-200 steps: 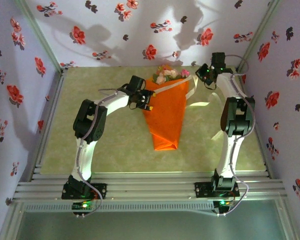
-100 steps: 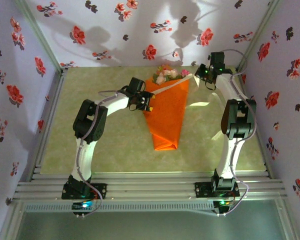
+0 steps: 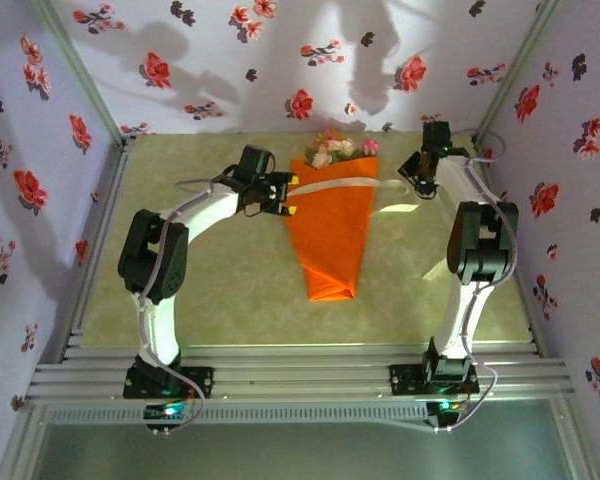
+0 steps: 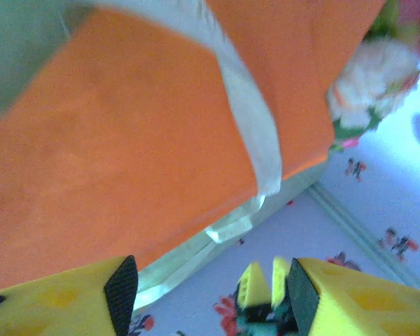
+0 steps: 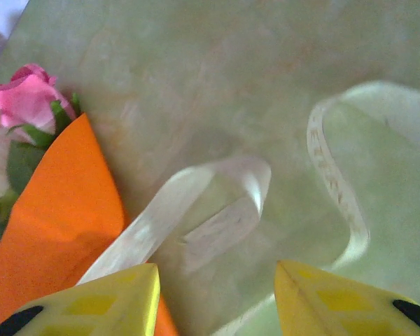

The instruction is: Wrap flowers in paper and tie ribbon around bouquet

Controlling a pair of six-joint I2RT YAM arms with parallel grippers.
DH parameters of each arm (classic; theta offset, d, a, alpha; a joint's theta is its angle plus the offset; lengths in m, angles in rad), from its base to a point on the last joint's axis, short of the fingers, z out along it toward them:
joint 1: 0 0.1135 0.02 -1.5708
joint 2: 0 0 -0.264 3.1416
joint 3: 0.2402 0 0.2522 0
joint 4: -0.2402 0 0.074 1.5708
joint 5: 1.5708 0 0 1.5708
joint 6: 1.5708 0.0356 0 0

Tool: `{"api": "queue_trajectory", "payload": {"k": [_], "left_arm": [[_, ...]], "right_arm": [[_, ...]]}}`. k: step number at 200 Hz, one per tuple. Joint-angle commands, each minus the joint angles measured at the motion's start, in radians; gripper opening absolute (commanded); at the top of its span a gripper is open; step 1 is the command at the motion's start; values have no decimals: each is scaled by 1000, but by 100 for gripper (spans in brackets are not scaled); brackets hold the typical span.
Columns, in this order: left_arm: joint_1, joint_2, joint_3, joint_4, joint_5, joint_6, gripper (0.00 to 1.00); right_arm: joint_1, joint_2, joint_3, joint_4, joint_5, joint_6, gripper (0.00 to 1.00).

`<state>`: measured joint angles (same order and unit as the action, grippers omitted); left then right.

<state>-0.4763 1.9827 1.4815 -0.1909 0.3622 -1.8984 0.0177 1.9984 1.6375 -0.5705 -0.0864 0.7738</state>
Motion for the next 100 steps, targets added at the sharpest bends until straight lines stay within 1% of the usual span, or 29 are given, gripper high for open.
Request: {"api": "queue_trajectory", "payload": {"k": [1,31,54,75,87,100], "left_arm": [[48,47,29,-22,-2,-59,58],[58,117,105,-70,-1,-110,50],[49,174,169,-89,-1,-143,48],[37,218,210,-90,4,-162,48],[33,237,229,-94,4,-160,46],[30,256,239,-96,6,-155,43]], "right_arm": [[46,-99,-77,-2,-36,174,47],[93,-181,-152,5,-54,204,47],[86,-245,-234,23,-67,212,47],[20,-292,-319,23,-71,184,51],[-50,-304,-350,16,-72,152,56],[-130,-290,-356,5,-93,101,57]]}}
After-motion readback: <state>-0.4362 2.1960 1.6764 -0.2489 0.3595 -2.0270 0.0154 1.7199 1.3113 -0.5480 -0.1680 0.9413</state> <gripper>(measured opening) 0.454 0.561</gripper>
